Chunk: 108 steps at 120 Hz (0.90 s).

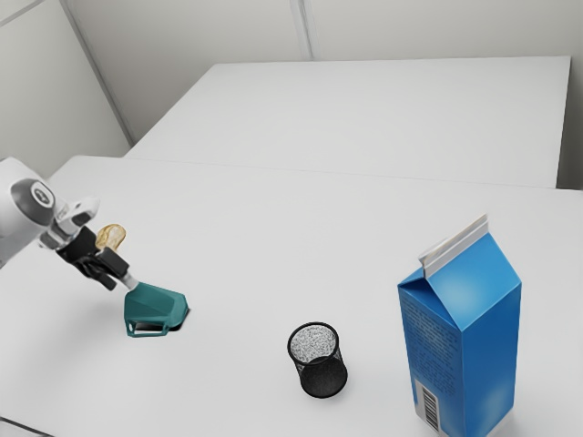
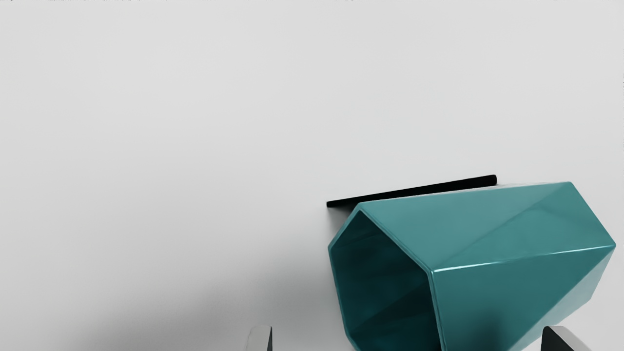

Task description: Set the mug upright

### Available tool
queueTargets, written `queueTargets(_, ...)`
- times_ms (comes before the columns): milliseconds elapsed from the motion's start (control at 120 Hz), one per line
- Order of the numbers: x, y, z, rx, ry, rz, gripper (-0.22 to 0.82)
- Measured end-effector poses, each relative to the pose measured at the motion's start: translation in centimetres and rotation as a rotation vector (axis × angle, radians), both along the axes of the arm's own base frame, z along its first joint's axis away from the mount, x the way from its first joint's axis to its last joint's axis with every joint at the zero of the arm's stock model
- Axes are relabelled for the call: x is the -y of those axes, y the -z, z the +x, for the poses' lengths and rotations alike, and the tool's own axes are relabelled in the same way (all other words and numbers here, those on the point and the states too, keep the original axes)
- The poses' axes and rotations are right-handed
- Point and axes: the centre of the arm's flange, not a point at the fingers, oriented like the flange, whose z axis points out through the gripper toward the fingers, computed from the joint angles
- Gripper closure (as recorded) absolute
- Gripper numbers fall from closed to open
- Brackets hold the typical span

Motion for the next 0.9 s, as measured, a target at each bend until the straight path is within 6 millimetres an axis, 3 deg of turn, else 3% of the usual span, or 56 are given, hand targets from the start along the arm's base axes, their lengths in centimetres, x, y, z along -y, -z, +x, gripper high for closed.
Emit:
queueTargets(525, 0.8, 2.5, -0.7, 0.079, 0.003, -0.169, 0.0)
queueTargets(900, -0.3, 2.9, -2.4, 0.1, -0.037, -0.278, 0.0)
